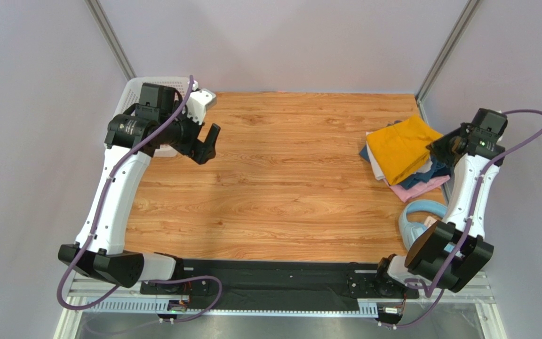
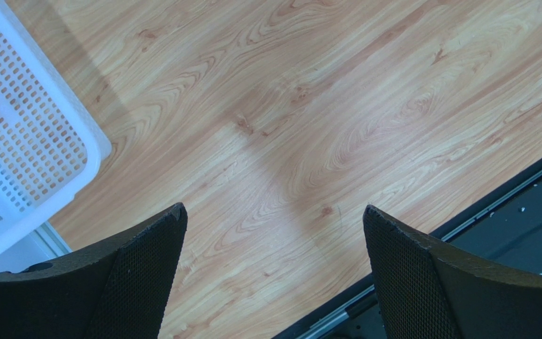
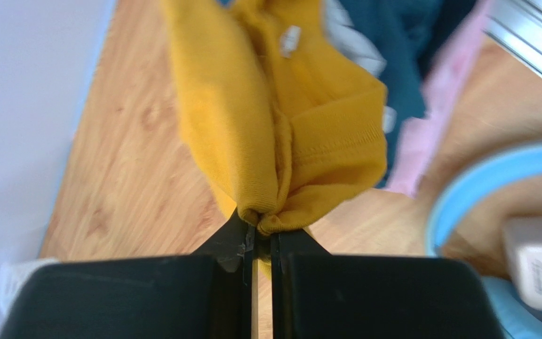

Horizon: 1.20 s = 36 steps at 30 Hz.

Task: Fold and stack the t-shirts
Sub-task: Put the neatly folded tshirt into the corner of the board with the right arm

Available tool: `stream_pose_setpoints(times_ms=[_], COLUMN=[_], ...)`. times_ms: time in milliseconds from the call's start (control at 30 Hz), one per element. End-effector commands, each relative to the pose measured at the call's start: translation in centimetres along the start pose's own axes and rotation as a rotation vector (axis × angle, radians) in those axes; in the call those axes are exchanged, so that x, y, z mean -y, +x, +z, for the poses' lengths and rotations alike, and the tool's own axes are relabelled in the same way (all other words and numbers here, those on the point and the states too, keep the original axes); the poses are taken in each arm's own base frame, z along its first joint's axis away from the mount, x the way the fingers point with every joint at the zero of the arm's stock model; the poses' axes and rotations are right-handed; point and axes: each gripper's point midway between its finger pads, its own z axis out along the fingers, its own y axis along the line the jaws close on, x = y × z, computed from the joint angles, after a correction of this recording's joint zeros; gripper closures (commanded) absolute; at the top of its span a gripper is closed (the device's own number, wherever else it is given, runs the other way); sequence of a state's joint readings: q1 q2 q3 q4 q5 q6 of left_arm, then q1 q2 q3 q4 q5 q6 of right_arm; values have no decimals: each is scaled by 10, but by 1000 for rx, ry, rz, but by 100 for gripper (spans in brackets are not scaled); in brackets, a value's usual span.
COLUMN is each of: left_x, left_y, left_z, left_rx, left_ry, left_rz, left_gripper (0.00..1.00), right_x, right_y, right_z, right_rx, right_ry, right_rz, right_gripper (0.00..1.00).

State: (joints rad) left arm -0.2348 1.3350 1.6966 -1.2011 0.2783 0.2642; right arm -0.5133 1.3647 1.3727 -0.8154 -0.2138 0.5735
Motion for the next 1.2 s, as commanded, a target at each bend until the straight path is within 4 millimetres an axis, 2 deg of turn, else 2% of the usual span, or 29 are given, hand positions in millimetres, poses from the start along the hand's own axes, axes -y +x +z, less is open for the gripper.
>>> stream_pose_setpoints(times_ms=[0, 33, 167, 267, 300, 367, 400, 467, 600, 633, 800, 867, 900, 1000, 1033, 1133, 1167], left_x=[-3, -3, -2, -1, -1, -1, 0, 0, 0, -1, 1, 0, -1, 0, 0, 2, 2], left_y=[-8, -8, -12, -14, -15, -14, -13, -13, -13, -13, -15, -16, -17, -18, -18, -18, -18], left_z=[-15, -17, -22, -26, -26, -25, -25, -23, -21, -20, -19, -21, -20, -21, -20, -22, -22], left_rx=[35, 37, 40, 51, 52, 49, 44, 40, 36, 32, 24, 27, 25, 22, 15, 12, 9], left_ry=[-26, -27, -23, -24, -26, -21, -16, -13, -12, -10, 6, -2, -4, 0, 4, 18, 19], left_rz=[49, 51, 57, 60, 58, 56, 53, 50, 45, 43, 34, 36, 39, 34, 31, 27, 26], left_gripper=[0, 0, 0, 0, 0, 0, 0, 0, 0, 0, 0, 0, 0, 0, 0, 0, 0], right_x=[63, 65, 95, 109, 102, 101, 94, 86, 53, 34, -33, -51, -59, -60, -57, -53, -46], right_y=[-1, -1, 23, 49, 54, 61, 59, 54, 28, 22, 8, 6, 7, 18, 25, 29, 34], right_z=[-9, -5, 21, 40, 43, 49, 48, 42, 9, -1, -34, -37, -36, -9, 7, 34, 54], right_rx=[64, 75, -24, -160, -198, -247, -258, -247, -169, -145, -112, -136, -162, -243, -279, -305, -337], right_ry=[207, 194, 246, 242, 201, 187, 159, 135, 53, 9, -206, -274, -316, -311, -292, -288, -265], right_rz=[99, 116, 187, 239, 253, 273, 278, 266, 213, 183, 104, 111, 110, 115, 120, 139, 158], right_gripper=[100, 100, 100, 64, 39, 26, 14, 2, 0, 0, 0, 0, 0, 0, 0, 0, 0])
